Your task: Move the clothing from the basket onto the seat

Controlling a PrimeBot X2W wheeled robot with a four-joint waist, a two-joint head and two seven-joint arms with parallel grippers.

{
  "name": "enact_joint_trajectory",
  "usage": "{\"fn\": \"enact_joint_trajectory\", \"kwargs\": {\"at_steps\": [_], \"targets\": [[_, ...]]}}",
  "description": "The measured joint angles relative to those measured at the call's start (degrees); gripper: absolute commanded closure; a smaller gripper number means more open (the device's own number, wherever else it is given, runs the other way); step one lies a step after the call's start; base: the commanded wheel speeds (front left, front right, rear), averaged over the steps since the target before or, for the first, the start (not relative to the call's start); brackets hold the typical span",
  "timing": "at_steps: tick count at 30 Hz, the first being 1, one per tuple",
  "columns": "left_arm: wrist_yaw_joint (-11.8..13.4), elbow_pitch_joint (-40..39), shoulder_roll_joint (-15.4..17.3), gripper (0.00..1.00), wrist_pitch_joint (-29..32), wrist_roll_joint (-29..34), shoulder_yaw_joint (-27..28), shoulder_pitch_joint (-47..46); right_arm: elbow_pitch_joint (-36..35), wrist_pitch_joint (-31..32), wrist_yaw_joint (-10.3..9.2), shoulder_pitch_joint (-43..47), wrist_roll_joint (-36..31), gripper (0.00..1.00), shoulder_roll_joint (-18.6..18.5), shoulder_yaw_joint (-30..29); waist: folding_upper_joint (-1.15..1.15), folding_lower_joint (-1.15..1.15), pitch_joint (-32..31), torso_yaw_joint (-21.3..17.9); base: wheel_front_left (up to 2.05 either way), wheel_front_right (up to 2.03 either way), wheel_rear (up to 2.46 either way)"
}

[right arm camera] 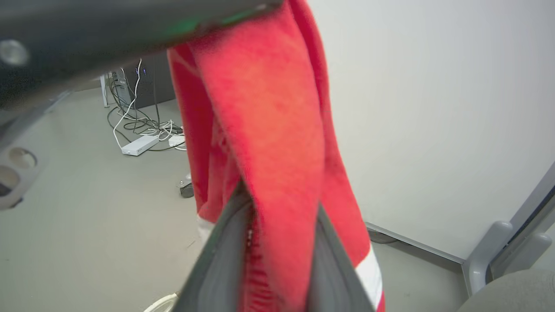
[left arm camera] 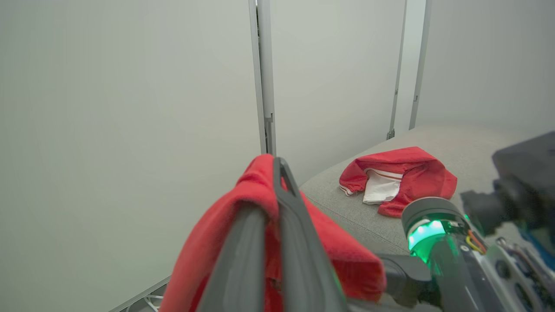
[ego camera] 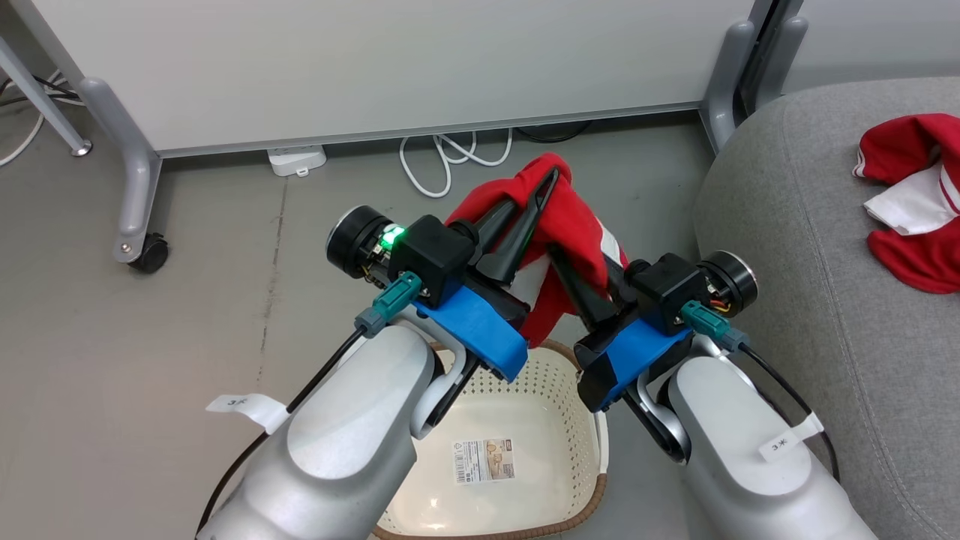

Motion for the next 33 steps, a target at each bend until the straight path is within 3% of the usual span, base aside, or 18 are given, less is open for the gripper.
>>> {"fn": "enact_joint_trajectory", "kwargs": {"at_steps": [23, 24, 25, 26, 33], "targets": [[0.2, 1.0, -0.2, 1.00, -0.3, -0.4, -0.6, -0.1, -1.1, 0.0, 0.00, -0.3, 2.8, 1.00, 0.1, -0.7, 0.00, 0.00, 0.6, -0.1, 0.00, 0.00, 0.00], [0.3, 1.1, -0.2, 0.63, -0.3, -0.4, -0.6, -0.1, -1.2, 0.0, 0.00, -0.3, 3.0, 1.00, 0.1, -0.9, 0.00, 0.00, 0.7, -0.1, 0.00, 0.00, 0.00], [0.4, 1.1, -0.2, 0.14, -0.3, -0.4, -0.6, -0.1, -1.2, 0.0, 0.00, -0.3, 3.0, 1.00, 0.1, -1.1, 0.00, 0.00, 0.7, -0.1, 0.00, 0.00, 0.00], [0.5, 1.3, -0.2, 0.00, -0.3, -0.4, -0.6, -0.1, -1.3, 0.0, 0.00, -0.3, 3.1, 1.00, 0.1, -1.3, 0.00, 0.00, 0.8, 0.0, 0.00, 0.00, 0.00], [0.6, 1.6, -0.2, 0.00, -0.3, -0.4, -1.8, 0.7, -2.1, 0.0, 0.00, -0.3, 4.0, 1.00, 0.2, -4.9, 0.00, 0.00, 1.7, 0.1, 0.00, 0.00, 0.00]]}}
